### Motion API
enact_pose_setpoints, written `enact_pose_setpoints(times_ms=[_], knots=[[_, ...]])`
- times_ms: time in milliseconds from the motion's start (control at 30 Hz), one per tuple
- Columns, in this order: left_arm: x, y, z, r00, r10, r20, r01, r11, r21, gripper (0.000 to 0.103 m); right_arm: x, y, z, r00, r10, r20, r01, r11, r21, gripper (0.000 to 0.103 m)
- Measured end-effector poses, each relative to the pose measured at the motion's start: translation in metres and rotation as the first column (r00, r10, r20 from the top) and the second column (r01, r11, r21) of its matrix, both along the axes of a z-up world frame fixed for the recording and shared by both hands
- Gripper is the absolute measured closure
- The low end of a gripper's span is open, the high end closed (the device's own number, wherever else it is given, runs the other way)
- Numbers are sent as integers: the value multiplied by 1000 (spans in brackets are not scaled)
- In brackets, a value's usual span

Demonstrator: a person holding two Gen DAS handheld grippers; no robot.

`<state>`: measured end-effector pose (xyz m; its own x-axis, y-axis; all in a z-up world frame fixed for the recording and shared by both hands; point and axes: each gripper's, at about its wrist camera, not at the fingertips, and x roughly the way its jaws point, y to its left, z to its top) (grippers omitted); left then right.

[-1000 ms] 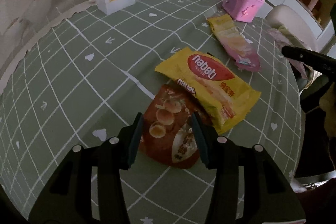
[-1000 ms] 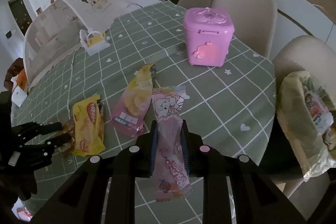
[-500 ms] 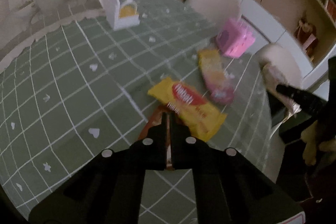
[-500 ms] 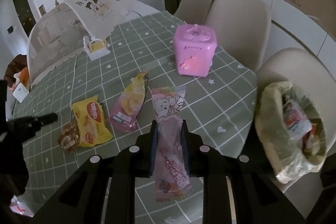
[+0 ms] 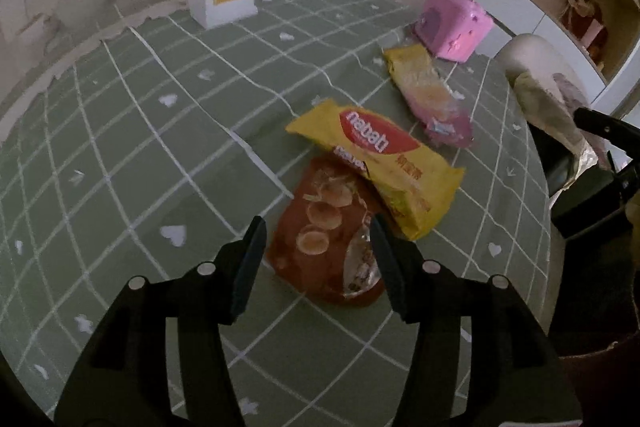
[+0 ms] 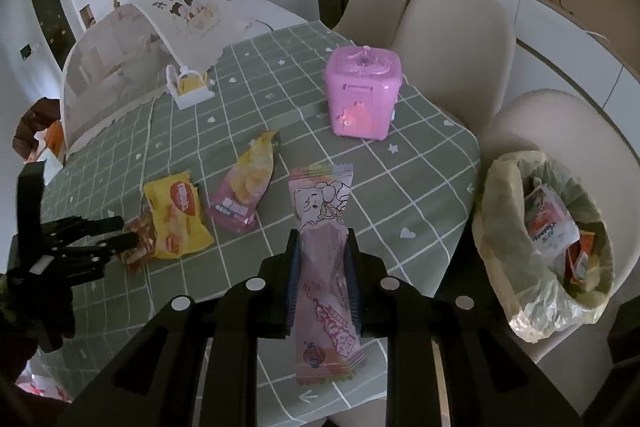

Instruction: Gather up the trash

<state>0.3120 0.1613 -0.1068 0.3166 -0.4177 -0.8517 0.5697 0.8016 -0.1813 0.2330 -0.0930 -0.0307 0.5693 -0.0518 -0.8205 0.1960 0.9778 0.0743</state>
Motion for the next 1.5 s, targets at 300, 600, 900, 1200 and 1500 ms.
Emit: enact_pose_setpoints(times_ms=[300, 600, 900, 1200, 1500], knots=[[-21, -18, -11, 1000, 9, 22, -9, 1000, 21, 50, -9, -7, -7, 1000, -3, -26, 4, 1000, 11, 82], [-34, -16, 13, 997, 80, 2, -79, 992, -95, 92, -8, -15, 11, 999, 30, 15, -30, 999, -12, 82], [-32, -15, 85, 985, 154, 77, -133, 964, -229, 92, -17, -33, 31, 996, 28, 85, -30, 999, 20, 82], [-26, -65, 142, 986, 93, 140, -46, 950, -310, 92, -40, -60, 64, 983, 7, 182, -3, 1000, -22, 82], [-33, -185, 154, 986, -94, 135, 135, 932, -337, 91, -91, -133, 90, 962, -120, 246, 142, 987, -71, 82]])
